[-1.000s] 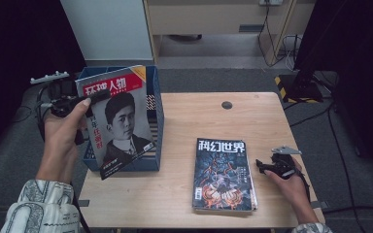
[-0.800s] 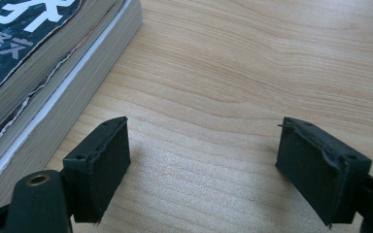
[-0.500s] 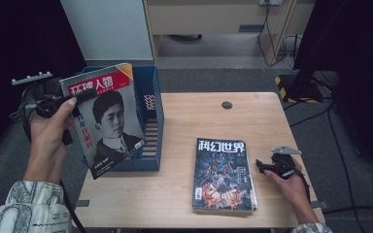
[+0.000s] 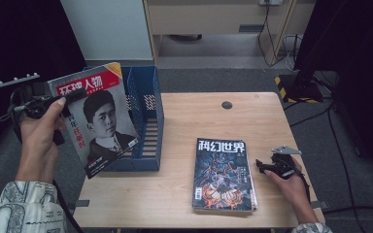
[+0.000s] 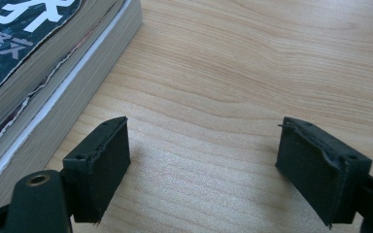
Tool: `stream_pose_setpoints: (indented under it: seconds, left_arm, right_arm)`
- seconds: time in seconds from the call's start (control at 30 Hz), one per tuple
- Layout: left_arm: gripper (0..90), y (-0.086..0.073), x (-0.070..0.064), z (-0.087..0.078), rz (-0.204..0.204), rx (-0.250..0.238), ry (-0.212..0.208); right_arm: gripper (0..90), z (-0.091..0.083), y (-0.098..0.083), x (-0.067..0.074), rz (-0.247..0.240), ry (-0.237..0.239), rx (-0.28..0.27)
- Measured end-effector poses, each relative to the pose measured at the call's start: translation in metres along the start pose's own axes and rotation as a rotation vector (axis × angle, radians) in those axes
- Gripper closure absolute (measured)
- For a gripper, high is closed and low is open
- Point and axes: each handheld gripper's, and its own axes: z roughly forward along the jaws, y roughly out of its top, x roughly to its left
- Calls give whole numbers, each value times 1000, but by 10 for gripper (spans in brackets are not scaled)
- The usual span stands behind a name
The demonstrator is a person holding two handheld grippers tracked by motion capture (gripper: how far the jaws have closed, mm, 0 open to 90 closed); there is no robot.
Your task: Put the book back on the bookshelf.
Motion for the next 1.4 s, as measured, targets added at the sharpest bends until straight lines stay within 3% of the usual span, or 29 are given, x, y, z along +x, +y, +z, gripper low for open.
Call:
stream_pose_setpoints:
  seconds: [0.87, 1.4]
  left_arm:
    - [862, 7, 19, -32, -1, -59, 60]
    - [862, 10, 23, -39, -1, -85, 87]
  right_arm:
    - [195, 0, 0, 0, 0, 0, 0]
    - [195, 0, 0, 0, 0, 0, 0]
